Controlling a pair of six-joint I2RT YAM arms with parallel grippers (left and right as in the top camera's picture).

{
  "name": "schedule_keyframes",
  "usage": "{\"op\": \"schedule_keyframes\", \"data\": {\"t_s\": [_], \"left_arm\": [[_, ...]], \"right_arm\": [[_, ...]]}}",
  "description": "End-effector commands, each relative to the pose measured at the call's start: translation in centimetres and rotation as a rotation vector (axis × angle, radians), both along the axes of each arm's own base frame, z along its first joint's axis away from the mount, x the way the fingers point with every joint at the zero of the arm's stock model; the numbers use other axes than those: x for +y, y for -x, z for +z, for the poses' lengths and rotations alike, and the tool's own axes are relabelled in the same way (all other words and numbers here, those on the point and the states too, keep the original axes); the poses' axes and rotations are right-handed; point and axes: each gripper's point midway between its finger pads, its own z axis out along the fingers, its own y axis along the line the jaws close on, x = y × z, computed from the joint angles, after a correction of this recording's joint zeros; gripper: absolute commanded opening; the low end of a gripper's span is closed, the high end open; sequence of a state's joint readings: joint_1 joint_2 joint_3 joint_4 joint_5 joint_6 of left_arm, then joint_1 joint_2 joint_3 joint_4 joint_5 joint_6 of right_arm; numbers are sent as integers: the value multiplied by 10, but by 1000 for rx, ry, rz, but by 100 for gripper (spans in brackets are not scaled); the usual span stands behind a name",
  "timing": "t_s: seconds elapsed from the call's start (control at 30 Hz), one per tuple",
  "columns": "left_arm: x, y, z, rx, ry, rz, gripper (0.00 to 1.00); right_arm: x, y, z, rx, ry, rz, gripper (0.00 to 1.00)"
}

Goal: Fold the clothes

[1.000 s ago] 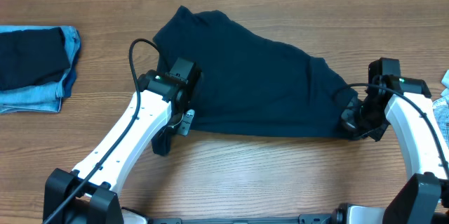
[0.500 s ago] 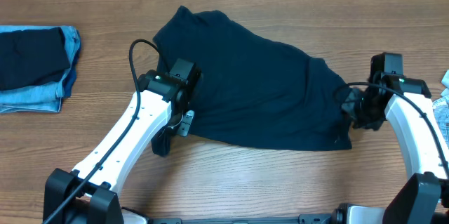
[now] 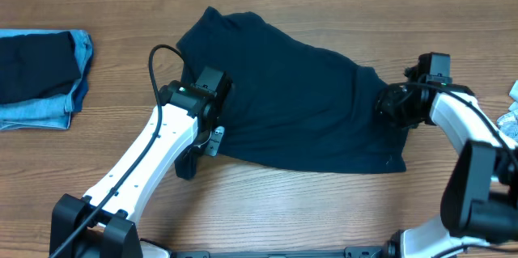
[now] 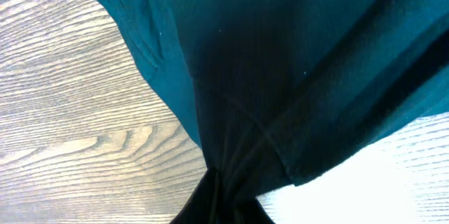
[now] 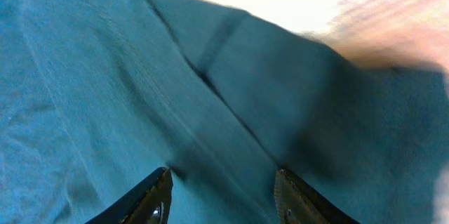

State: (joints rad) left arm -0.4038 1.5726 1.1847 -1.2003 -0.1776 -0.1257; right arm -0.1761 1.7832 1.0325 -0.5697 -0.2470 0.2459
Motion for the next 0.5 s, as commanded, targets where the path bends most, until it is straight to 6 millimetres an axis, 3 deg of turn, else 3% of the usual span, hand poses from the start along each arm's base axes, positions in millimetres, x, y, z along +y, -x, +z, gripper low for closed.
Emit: {"op": "schedule_keyframes", "data": {"t_s": [0.0, 0.1, 0.17, 0.27, 0.47], "left_arm": [[3, -4, 4, -21, -6, 24, 8], [3, -4, 4, -21, -5, 26, 8], [3, -4, 4, -21, -5, 28, 8], [3, -4, 4, -20, -5, 28, 8], [3, -3, 4, -18, -6, 27, 8]], "right_arm": [[13, -5, -3, -37, -61, 90, 48], [12, -6, -2, -43, -56, 89, 36], [12, -5, -2, -41, -57, 88, 16], [10, -6, 3, -52, -53, 85, 6], [-12, -1, 36, -86, -4, 27, 4]]}}
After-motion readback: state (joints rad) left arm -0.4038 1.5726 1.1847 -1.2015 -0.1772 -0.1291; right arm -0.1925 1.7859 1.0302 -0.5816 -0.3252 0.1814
